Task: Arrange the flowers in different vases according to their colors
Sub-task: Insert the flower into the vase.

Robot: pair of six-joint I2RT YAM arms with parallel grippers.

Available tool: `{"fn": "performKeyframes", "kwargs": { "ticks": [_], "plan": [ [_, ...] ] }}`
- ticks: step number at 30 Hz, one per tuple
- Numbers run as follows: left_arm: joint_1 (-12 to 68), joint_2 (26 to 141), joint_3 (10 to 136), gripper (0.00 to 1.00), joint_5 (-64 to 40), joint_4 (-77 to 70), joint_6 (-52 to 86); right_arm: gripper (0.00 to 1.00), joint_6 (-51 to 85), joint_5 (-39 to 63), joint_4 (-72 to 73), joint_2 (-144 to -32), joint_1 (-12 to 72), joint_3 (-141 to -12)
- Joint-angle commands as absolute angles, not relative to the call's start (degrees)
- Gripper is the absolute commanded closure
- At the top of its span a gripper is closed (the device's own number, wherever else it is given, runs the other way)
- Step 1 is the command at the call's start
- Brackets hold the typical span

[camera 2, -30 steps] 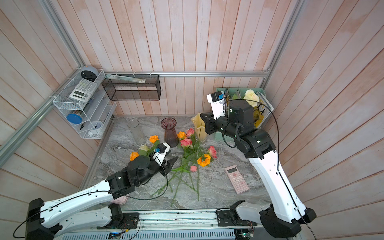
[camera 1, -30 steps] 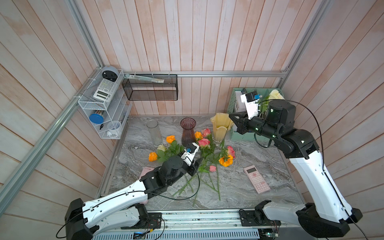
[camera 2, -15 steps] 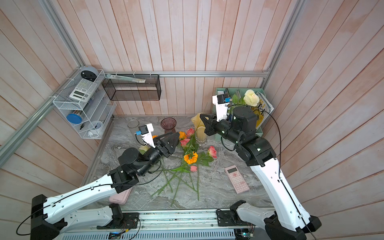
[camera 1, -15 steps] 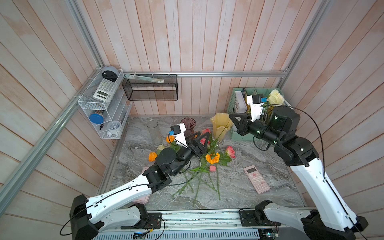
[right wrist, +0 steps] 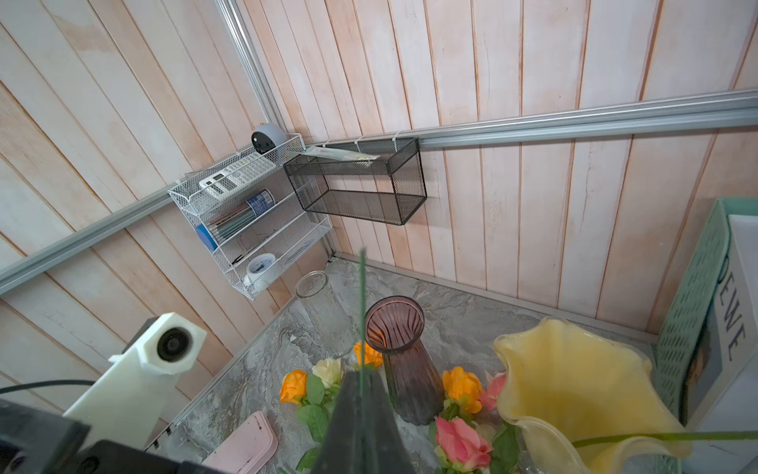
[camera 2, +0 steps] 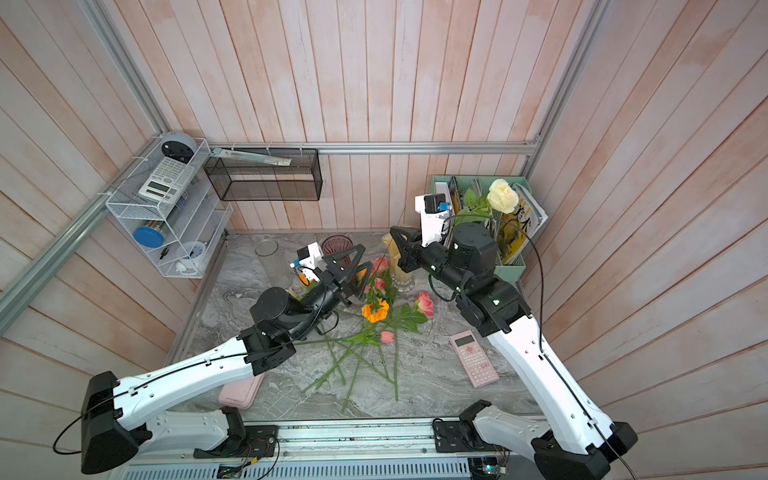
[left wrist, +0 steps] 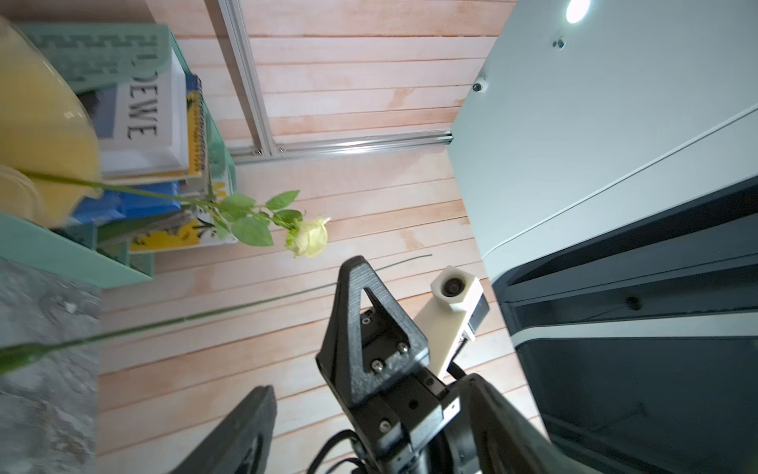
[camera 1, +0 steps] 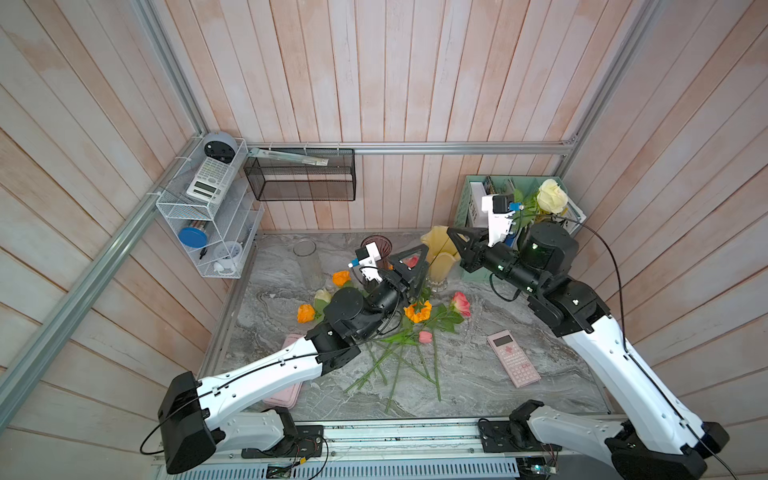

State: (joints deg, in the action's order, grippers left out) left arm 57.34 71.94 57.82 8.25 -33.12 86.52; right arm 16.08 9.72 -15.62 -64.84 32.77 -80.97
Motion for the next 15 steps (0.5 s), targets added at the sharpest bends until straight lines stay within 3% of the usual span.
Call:
{"fn": "performKeyframes", "kwargs": {
  "ticks": [1,5,15],
  "plan": [
    [57.30,74.12,55.62,0.19,4.91,-38.11,99.49,1.00,13.79,6.26,-12.12,-65.73,33.44,-81.31],
    [58.14,76.12,52.31,0.11,6.26,-44.09,106.08,1.00,12.23,4.21,-12.28,-66.79,33.58,-82.46],
    [58.15,81.10,52.21,0.08,12.84,-47.19,108.22,1.00,10.94,1.32,-9.05,-66.91,37.26,-80.35]
  ]
}}
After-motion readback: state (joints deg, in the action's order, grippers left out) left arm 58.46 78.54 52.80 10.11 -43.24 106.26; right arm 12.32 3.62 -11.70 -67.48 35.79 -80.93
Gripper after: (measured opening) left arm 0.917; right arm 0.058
